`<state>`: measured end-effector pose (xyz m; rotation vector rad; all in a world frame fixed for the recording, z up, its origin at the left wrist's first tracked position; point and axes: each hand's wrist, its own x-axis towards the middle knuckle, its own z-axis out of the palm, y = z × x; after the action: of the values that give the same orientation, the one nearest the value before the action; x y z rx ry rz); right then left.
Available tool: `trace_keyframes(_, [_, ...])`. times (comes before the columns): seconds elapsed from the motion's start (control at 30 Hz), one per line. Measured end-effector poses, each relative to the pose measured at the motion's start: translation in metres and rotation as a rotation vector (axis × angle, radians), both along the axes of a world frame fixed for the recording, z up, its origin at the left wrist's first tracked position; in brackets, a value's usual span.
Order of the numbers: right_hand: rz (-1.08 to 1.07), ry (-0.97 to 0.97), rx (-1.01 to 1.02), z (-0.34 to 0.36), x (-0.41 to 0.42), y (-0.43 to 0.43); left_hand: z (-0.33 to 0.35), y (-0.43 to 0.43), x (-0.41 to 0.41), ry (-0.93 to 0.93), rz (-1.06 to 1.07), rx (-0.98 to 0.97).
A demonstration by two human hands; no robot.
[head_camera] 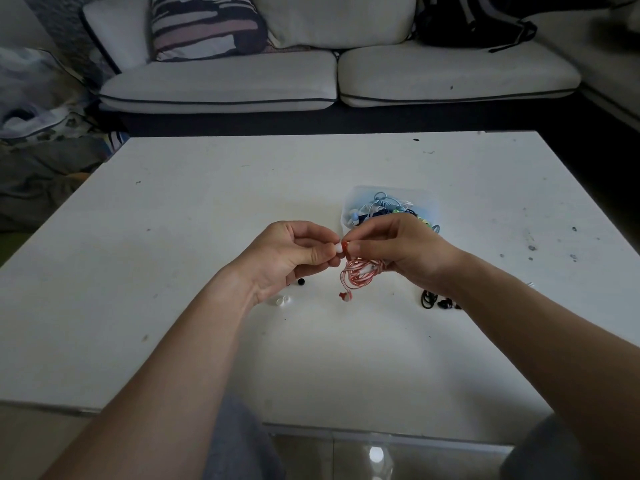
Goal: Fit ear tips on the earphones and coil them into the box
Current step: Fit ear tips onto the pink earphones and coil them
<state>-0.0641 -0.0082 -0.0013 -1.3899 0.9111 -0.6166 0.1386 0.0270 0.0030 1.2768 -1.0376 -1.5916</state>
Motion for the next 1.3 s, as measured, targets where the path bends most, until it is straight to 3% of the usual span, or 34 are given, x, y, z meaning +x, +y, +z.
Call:
trace_keyframes(0.37, [-0.062,0.041,-0.090,-0.0019,0.0023,0.0027,-0.0044,-0.0008,-0.0041,-0.065,0.028,-0.028])
trace_keyframes(0.57, [-0.027,0.013,-0.010,-0.0019,0.0005,0.0010,-0.0047,-0.0019,-0.0053,-0.041,0.036,-0.030])
trace_keyframes(0.87, [-0.125,0.071,-0.166,-0.0036,0.0048,0.0041,-0.0085,-0.0033,-0.0069,-0.078,0.065,-0.037])
trace_keyframes(1.13, [-0.032,-0.032,0.030,-0.0030,-0.0011,-0.0010,-0.0043,-0.0019,-0.0059,0.021,0.031,-0.022])
trace_keyframes(1.3, [-0.041,-0.036,-0.029,-0.0017,0.0000,-0.0002,-0.0044,-0.0018,-0.0069,0.007,0.048,-0.034])
